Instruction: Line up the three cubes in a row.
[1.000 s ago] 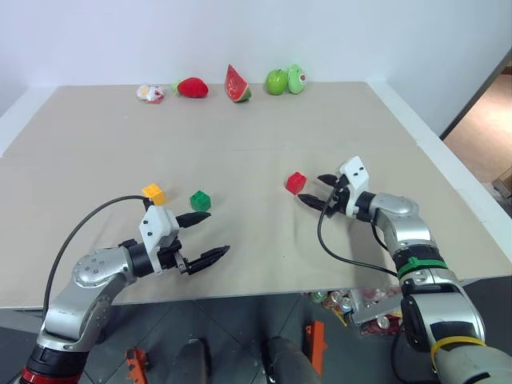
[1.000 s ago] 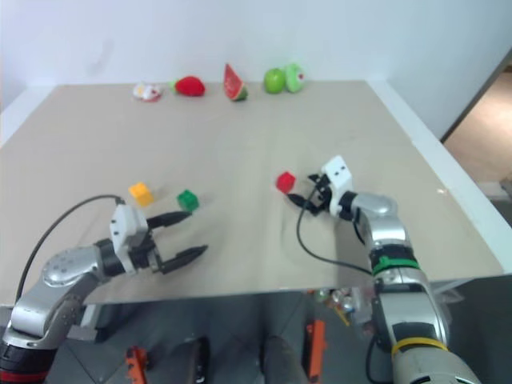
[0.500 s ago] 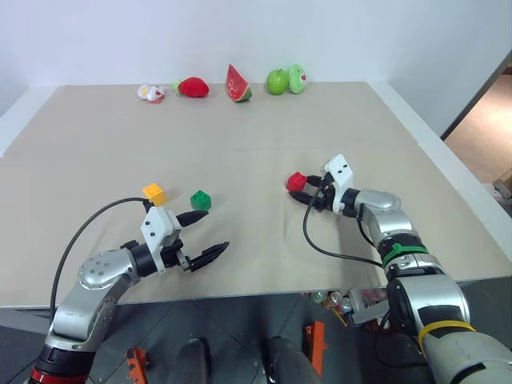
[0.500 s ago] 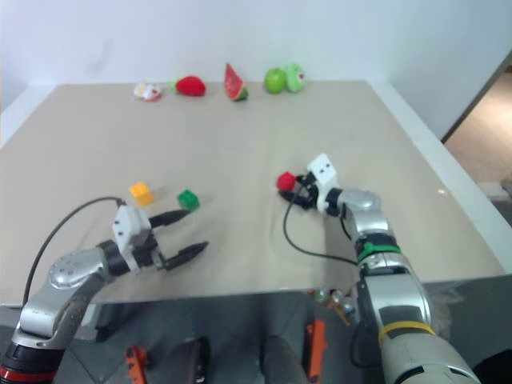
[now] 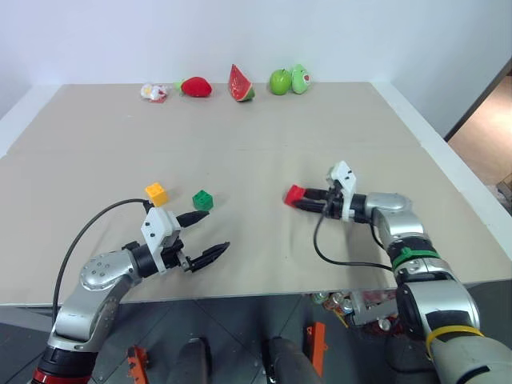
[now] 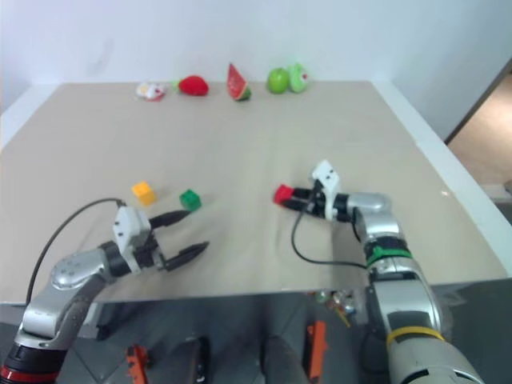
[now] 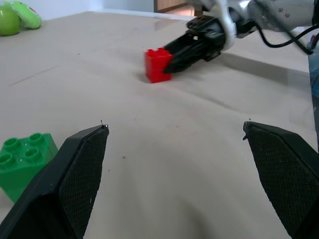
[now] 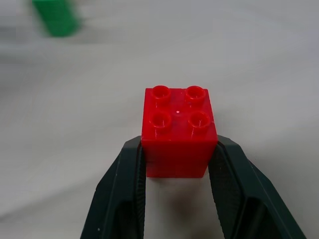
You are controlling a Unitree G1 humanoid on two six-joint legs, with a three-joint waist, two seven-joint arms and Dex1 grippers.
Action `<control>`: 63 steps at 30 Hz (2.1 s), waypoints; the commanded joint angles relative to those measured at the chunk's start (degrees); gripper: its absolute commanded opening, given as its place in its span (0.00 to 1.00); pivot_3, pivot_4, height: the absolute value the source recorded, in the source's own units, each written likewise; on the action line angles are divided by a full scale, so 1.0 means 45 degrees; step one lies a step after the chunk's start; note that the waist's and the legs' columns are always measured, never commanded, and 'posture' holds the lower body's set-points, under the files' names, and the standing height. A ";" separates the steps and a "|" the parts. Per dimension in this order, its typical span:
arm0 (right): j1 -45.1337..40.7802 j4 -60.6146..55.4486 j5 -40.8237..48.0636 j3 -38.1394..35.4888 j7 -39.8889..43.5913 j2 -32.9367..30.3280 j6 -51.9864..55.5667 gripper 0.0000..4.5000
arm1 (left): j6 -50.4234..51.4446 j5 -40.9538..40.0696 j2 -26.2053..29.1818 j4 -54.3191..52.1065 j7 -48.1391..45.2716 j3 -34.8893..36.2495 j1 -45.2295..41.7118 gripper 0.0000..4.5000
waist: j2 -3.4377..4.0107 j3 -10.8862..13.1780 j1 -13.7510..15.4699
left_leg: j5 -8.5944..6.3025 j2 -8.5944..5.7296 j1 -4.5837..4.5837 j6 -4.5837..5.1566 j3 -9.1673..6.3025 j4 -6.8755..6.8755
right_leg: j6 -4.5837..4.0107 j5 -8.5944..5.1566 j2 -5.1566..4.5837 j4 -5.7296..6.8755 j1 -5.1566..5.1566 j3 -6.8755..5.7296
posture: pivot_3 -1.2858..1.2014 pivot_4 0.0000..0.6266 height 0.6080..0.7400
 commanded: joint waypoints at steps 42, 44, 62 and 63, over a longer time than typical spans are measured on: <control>-0.0373 -0.2685 0.1365 0.2821 0.4170 -0.3911 -0.2384 1.00 | 0.0652 -0.0274 0.1457 0.0967 -0.0022 0.1626 0.0781 1.00 | 0.0017 0.0011 -0.0008 | 0.0003 0.0007 0.0051 0.0002 0.0012 0.0011 | -0.0050 0.0017 -0.0003 0.0013 -0.0003 -0.0002 | 0.52 0.24 1.00; -0.0524 -0.3227 0.2073 0.2800 0.4171 -0.4702 -0.1983 1.00 | 0.0517 -0.0120 0.1370 0.1441 0.0009 0.1585 0.0497 1.00 | 0.0017 0.0010 0.0003 | 0.0003 0.0007 0.0049 0.0002 0.0014 0.0009 | -0.0051 0.0017 -0.0007 0.0014 -0.0008 -0.0002 | 0.52 0.24 1.00; 0.2464 -1.0731 0.4556 -0.0365 0.0123 -0.3381 0.3606 1.00 | -0.1677 0.1953 -0.0402 0.7054 0.0289 0.0461 -0.3771 1.00 | 0.0008 0.0004 0.0111 | 0.0003 -0.0004 -0.0007 0.0001 -0.0006 0.0022 | -0.0005 0.0005 0.0000 0.0018 -0.0014 -0.0006 | 0.52 0.24 1.00; 0.2565 -1.0862 0.4566 -0.0408 0.0030 -0.3357 0.3713 1.00 | -0.1768 0.2023 -0.0463 0.7217 0.0298 0.0434 -0.3863 1.00 | 0.0008 0.0003 0.0108 | 0.0003 -0.0004 -0.0016 0.0001 -0.0004 0.0026 | 0.0000 0.0008 -0.0001 0.0016 -0.0017 -0.0003 | 0.52 0.24 1.00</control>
